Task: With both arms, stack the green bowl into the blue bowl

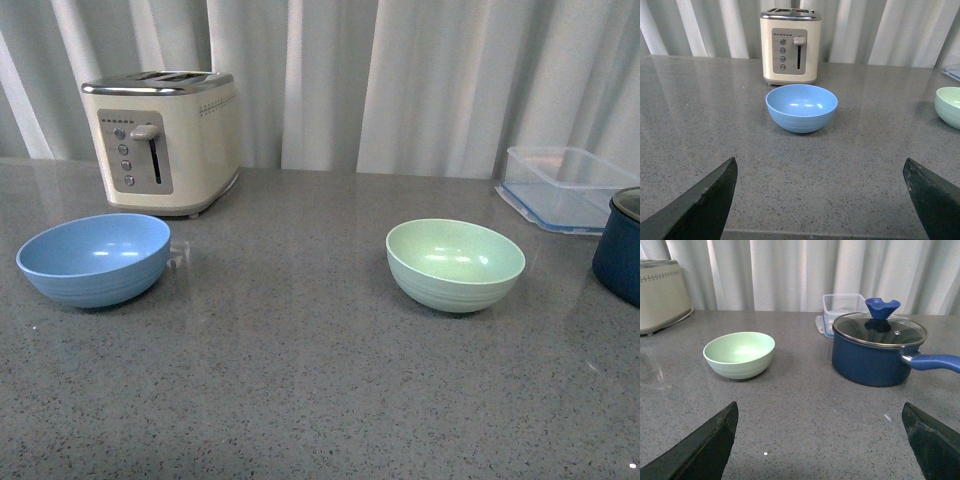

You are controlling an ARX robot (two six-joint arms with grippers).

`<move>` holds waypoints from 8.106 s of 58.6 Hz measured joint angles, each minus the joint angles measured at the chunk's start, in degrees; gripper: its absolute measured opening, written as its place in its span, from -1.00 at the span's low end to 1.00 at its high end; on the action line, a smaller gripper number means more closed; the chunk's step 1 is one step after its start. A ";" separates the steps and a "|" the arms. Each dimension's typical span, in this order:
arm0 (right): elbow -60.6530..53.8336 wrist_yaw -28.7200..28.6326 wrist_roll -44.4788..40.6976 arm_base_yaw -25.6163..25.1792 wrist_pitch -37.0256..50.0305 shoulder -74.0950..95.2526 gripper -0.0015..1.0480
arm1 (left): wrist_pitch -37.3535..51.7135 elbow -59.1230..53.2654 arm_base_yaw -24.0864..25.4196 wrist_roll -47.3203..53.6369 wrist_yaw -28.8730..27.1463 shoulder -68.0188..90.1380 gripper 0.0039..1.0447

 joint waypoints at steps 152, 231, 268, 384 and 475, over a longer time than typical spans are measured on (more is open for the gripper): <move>0.00 0.00 0.00 -0.02 0.00 0.00 0.81 | -6.99 72.32 1.18 -20.65 -9.22 108.65 -0.93; 0.00 0.00 -0.02 -0.02 0.00 0.00 0.81 | -9.75 89.22 -17.94 -22.10 -4.79 121.57 -0.28; 0.00 -0.02 -0.02 -0.02 0.00 0.00 0.81 | 39.63 34.91 -12.33 -0.92 -12.41 74.58 -0.09; 0.00 0.00 0.00 -0.02 0.00 0.00 0.81 | 11.50 -0.02 -0.02 -0.07 -0.04 11.19 -0.94; 6.16 -32.68 0.76 -6.75 5.46 15.30 0.81 | 0.00 -0.02 -0.02 0.00 0.00 0.11 0.87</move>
